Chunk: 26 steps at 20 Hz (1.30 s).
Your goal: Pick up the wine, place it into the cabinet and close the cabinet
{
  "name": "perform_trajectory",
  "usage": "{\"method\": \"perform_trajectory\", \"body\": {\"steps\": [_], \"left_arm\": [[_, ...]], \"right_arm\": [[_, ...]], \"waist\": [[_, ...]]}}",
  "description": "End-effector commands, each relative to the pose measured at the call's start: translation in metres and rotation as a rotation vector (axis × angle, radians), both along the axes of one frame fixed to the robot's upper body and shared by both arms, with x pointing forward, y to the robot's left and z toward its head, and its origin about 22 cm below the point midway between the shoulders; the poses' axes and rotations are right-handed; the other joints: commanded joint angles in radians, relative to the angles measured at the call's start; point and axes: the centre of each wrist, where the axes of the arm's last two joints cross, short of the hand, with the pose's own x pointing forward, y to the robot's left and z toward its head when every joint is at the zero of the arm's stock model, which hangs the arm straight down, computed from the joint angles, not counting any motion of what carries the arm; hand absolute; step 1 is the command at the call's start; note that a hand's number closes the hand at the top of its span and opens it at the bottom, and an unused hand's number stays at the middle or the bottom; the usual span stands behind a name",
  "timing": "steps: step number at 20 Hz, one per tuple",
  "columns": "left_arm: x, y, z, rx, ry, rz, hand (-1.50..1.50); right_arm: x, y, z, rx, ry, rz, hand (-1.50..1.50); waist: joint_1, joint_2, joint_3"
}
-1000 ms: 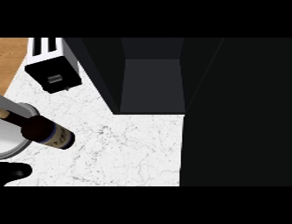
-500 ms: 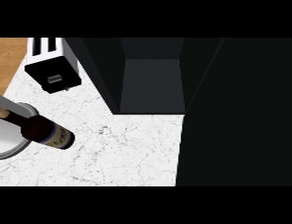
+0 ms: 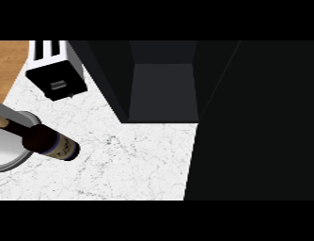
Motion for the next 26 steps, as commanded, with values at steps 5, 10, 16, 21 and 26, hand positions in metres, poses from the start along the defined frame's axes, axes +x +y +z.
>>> {"method": "perform_trajectory", "body": {"steps": [5,10,16,21,26], "left_arm": [[0.004,-0.004,0.000,0.000,0.039,0.018,-1.50],[0.008,-0.007,-0.014,0.008,0.072,0.056,-1.50],[0.009,0.012,-0.025,-0.003,0.107,0.074,-1.50],[0.014,0.003,-0.042,0.003,0.099,0.078,-1.50],[0.027,0.032,-0.077,-0.003,0.133,0.080,-1.50]], "right_arm": [[-0.031,0.003,0.037,0.001,-0.054,-0.038,-1.50],[-0.035,-0.006,0.034,-0.022,-0.057,-0.042,-1.50],[-0.035,0.000,0.036,-0.021,-0.066,-0.054,-1.50],[-0.046,-0.004,0.042,-0.004,-0.043,-0.045,-1.50],[-0.038,0.004,0.045,0.017,-0.041,-0.043,-1.50]], "waist": [[-0.004,0.000,-0.001],[-0.013,0.000,0.000],[-0.009,-0.001,-0.001],[-0.015,-0.002,-0.001],[-0.011,-0.001,-0.002]]}}
